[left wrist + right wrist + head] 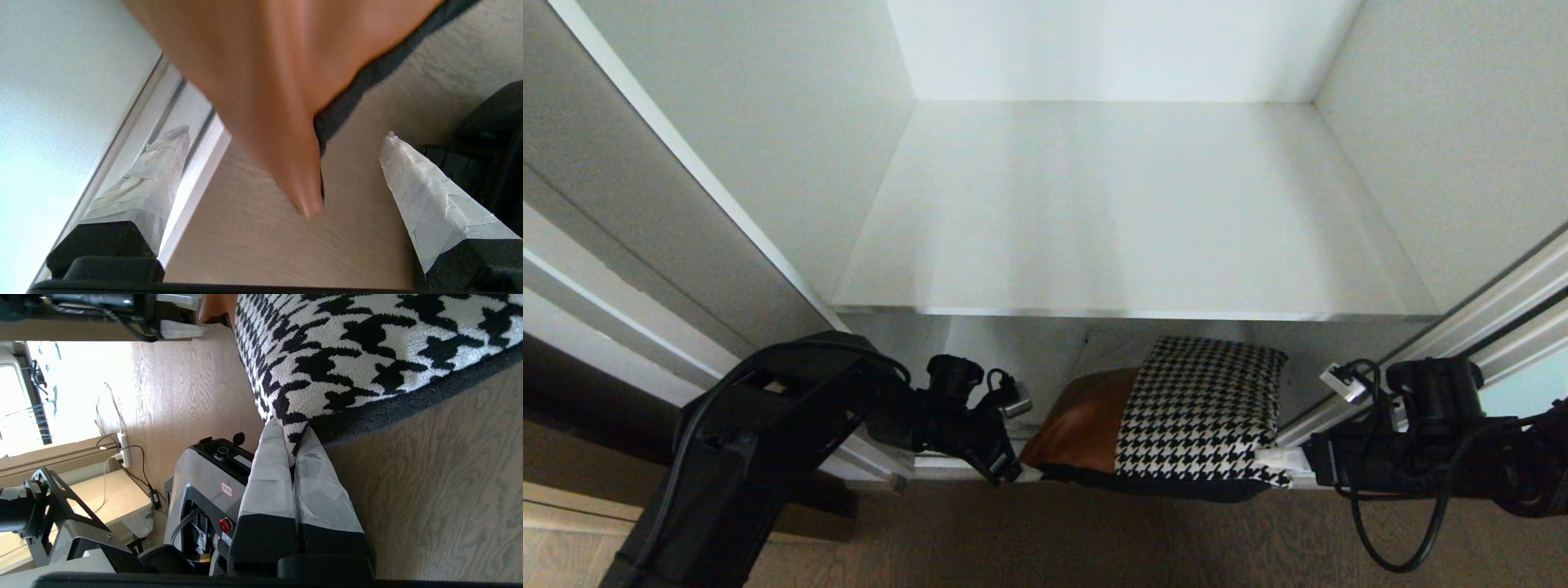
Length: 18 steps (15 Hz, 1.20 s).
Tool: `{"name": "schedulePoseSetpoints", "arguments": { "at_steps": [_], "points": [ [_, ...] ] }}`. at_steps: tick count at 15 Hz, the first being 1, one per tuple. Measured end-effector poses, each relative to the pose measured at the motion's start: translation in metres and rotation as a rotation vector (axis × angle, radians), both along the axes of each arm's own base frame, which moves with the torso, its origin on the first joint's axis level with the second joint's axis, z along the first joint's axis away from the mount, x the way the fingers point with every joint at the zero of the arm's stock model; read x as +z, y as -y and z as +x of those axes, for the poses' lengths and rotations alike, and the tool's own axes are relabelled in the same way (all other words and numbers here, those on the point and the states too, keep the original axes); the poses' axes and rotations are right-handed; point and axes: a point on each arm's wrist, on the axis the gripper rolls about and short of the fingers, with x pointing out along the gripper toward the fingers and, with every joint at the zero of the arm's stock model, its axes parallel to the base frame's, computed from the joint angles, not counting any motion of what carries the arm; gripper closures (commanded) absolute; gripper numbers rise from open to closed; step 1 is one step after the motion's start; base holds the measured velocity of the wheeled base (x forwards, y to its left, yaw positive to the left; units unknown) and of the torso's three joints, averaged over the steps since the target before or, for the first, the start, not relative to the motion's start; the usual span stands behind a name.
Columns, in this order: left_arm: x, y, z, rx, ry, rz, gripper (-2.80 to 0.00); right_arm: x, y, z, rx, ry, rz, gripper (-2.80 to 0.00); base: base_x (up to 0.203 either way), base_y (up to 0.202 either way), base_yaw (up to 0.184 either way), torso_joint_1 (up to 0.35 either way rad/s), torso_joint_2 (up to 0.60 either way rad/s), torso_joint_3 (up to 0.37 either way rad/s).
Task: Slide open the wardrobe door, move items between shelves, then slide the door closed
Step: Place the pillow on the higher shelf
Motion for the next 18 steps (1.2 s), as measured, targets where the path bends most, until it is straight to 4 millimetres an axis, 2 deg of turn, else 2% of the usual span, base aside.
{"name": "schedulePoseSetpoints", "arguments": {
  "at_steps": [7,12,18],
  "points": [
    [0.002,0.02,0.017,-0.092,-0.029,-0.026,-2.8,0.001,0.0,0.001,0.003,0.0,0.01,0.0,0.0,0.0,0.0,0.0,0.0,0.0],
    [0.002,0.024,0.02,-0.169,-0.071,0.051,-2.8,0.002,0.0,0.001,0.007,0.003,0.015,0.0,0.0,0.0,0.0,0.0,0.0,0.0],
    [-0.001,0.029,0.028,-0.162,0.001,0.072,-2.8,0.004,0.0,0.0,0.007,0.007,0.015,0.0,0.0,0.0,0.0,0.0,0.0,0.0]
  ]
}}
